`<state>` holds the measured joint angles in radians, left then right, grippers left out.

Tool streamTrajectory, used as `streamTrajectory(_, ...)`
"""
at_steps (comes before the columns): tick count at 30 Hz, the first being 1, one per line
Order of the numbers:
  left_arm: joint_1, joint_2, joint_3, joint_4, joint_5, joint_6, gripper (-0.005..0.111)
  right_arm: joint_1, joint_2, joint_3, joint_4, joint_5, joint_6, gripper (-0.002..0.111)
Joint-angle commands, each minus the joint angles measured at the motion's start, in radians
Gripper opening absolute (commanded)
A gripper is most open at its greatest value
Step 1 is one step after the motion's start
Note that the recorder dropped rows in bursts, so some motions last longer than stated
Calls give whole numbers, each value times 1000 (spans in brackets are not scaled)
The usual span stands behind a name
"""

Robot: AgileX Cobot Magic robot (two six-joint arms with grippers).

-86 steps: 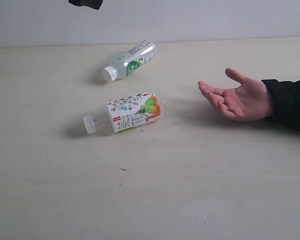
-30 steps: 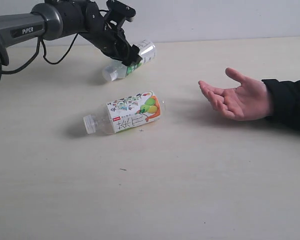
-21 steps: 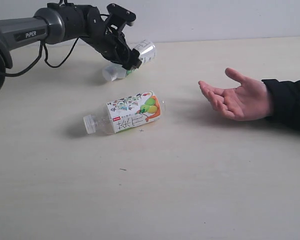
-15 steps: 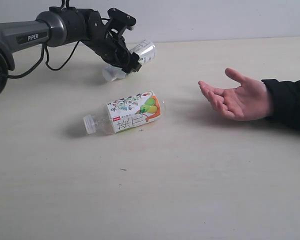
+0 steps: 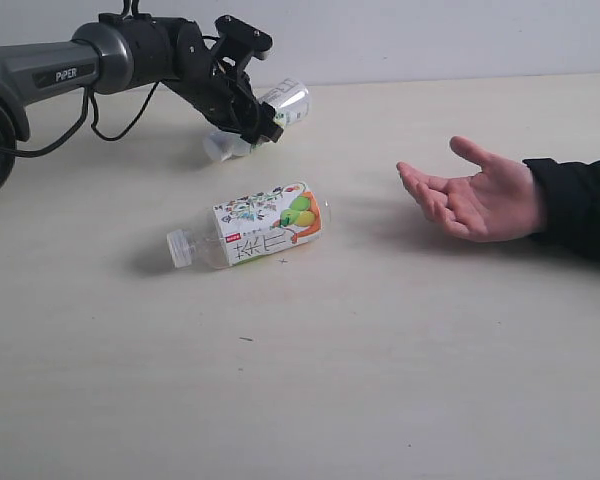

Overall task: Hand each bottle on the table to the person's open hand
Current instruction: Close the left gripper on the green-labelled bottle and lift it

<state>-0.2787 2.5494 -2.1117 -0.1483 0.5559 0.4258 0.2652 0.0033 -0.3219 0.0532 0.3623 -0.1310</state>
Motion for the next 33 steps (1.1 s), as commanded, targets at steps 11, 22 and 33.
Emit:
streamTrajectory(11,0,-75,-8,-3,47,-15,0,-4,-3,5,-4,-4,1,0)
streamTrajectory(22,0,-133,-8,-57,125,-15,0,-4,-3,5,-4,-4,1,0)
streamTrajectory(33,-25,-211,-8,-116,282,-40,0,-4,-3,5,-2,-4,1,0)
